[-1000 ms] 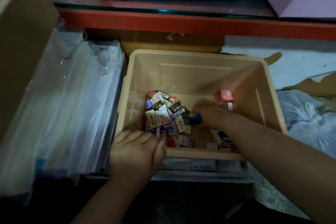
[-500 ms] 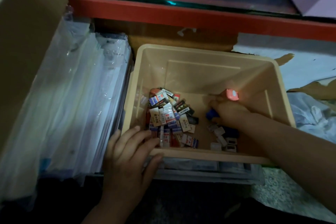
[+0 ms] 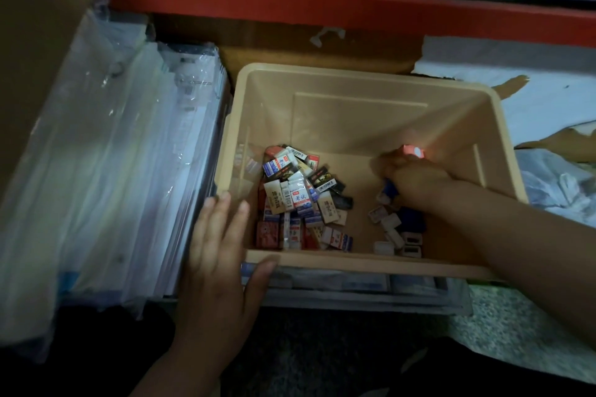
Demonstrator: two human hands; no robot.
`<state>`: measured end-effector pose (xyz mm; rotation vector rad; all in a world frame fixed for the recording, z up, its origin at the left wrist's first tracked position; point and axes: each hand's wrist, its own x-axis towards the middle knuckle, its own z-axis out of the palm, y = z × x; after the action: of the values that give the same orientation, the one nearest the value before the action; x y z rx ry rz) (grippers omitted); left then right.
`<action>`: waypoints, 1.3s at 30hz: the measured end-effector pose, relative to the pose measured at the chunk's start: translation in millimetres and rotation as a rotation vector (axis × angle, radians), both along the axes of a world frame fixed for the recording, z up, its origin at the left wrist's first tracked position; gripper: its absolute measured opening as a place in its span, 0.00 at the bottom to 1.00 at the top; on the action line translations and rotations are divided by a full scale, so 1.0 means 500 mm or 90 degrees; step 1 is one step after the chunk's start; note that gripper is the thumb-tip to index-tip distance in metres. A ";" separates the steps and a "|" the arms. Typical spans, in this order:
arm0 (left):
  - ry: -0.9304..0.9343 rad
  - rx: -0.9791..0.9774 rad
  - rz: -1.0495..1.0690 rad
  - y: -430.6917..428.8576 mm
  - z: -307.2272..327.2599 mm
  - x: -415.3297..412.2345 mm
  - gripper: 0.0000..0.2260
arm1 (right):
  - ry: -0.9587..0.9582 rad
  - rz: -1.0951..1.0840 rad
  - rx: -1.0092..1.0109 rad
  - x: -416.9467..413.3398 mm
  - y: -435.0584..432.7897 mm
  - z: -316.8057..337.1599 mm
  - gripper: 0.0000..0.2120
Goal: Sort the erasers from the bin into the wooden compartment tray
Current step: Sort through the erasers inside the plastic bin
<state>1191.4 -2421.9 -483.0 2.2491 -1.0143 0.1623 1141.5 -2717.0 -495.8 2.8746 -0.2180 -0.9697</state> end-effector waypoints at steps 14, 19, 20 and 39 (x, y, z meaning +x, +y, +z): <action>-0.024 -0.006 0.000 -0.001 -0.007 0.000 0.25 | -0.078 0.470 0.003 0.094 0.147 -0.030 0.12; -0.021 -0.006 -0.003 -0.002 -0.004 0.000 0.25 | -0.025 0.301 0.048 0.090 0.122 -0.023 0.28; -0.017 -0.006 -0.004 -0.002 -0.003 0.000 0.25 | -0.027 0.262 0.073 0.089 0.116 -0.022 0.28; 0.009 -0.013 -0.012 -0.002 -0.005 0.000 0.24 | 0.001 0.133 0.243 0.123 0.163 -0.024 0.30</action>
<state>1191.6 -2422.8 -485.5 2.2193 -1.0218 0.1475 1203.1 -2635.7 -508.0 3.1448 0.2950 -1.0740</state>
